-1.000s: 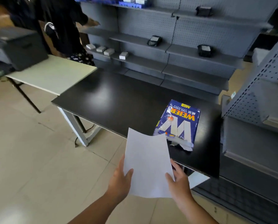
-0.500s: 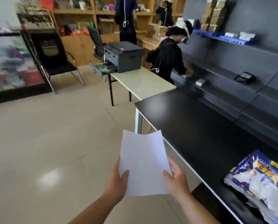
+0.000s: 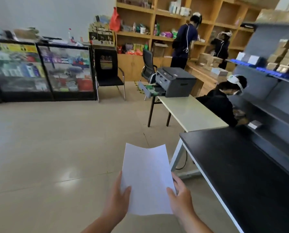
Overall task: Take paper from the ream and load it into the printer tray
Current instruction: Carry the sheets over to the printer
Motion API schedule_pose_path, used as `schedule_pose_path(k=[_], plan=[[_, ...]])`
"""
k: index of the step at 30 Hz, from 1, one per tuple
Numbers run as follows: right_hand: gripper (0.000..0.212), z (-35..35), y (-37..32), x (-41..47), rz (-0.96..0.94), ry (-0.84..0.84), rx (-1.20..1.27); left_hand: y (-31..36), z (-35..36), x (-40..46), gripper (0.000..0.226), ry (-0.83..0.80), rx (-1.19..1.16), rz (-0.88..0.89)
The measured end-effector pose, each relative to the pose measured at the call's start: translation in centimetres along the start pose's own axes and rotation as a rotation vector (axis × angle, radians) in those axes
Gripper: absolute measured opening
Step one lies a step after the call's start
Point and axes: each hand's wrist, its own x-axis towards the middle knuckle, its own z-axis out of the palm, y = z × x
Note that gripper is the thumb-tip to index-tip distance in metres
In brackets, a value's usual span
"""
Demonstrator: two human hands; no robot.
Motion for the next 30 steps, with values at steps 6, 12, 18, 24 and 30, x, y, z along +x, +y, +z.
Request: schedule_pose_path(k=[6, 12, 18, 24, 30], plan=[[0.058, 2.8, -1.7, 3.8, -0.036, -0.058, -0.022, 0.0, -1.9, 2.8, 0.063, 0.071, 0.000, -0.032], [0.058, 4.5, -2.6, 8.7, -0.022, -0.101, 0.006, -0.9, -2.0, 7.7, 0.063, 0.091, 0.014, -0.040], [0.056, 5.7, -3.6, 16.5, -0.011, -0.134, 0.012, -0.3, -1.0, 15.0, 0.062, 0.131, 0.017, -0.047], [0.057, 6.2, -5.6, 25.9, -0.037, -0.169, -0.007, 2.5, 0.7, 23.4, 0.061, 0.171, 0.024, -0.039], [0.056, 7.0, -8.6, 34.6, -0.043, -0.217, 0.000, 4.5, 2.1, 31.5, 0.059, 0.226, 0.002, -0.046]])
